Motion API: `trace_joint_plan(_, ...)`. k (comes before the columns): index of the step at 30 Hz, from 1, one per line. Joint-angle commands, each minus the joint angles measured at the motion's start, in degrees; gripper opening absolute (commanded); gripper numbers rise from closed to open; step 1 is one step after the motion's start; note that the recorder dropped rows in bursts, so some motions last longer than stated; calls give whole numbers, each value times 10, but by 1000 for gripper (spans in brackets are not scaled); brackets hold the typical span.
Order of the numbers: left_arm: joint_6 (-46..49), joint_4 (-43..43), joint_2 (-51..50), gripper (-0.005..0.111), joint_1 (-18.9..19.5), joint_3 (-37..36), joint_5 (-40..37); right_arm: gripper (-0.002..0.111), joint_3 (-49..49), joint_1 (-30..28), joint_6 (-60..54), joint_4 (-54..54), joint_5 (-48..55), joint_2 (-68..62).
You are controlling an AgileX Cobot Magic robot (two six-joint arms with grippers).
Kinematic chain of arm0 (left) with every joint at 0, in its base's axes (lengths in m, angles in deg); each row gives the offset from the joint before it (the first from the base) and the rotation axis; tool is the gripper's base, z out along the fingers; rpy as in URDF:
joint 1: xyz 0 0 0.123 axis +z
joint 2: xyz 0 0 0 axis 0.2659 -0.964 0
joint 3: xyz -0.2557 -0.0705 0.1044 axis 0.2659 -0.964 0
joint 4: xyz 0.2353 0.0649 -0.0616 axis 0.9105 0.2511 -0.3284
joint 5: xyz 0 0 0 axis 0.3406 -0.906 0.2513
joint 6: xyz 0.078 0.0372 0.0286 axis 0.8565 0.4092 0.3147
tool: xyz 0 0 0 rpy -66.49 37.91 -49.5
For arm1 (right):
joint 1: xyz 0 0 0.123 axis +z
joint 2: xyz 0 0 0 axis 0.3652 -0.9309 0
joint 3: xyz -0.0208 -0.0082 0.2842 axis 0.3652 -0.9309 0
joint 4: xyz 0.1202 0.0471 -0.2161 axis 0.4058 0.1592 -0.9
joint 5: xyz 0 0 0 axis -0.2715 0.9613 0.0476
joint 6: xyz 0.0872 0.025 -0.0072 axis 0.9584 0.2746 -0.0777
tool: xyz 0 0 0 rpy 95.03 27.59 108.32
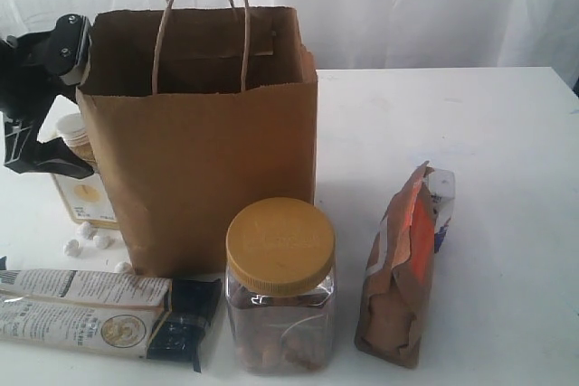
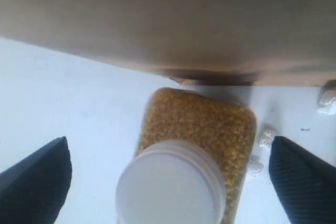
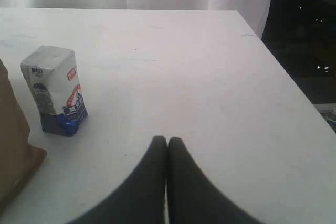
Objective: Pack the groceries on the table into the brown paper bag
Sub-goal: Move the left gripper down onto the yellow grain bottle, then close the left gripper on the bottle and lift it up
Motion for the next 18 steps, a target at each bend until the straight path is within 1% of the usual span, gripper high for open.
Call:
trace_joint_plan(1,-11,3,2,105,2,0,-2,0,0,-5,-7,-3,-2,2)
trace_joint_plan(3,-11,3,2,105,2,0,-2,0,0,-5,-7,-3,-2,2)
trace_joint_plan(6,-16,43,0,105,2,-1,12,0,0,-5,-7,-3,-2,2)
trace_joint_plan(8,-42,62,-9,105,3,-1,11,0,0,-5,-7,-3,-2,2)
trace_joint_plan(10,-69,64,-25,105,3,-1,3,0,0,-5,-7,-3,-2,2)
trace_joint_plan(12,-77,64,-35,105,3,-1,4,0,0,-5,-7,-3,-2,2)
trace_joint_plan(18,-77,62,-39,105,3,-1,24,0,0,-5,-7,-3,-2,2)
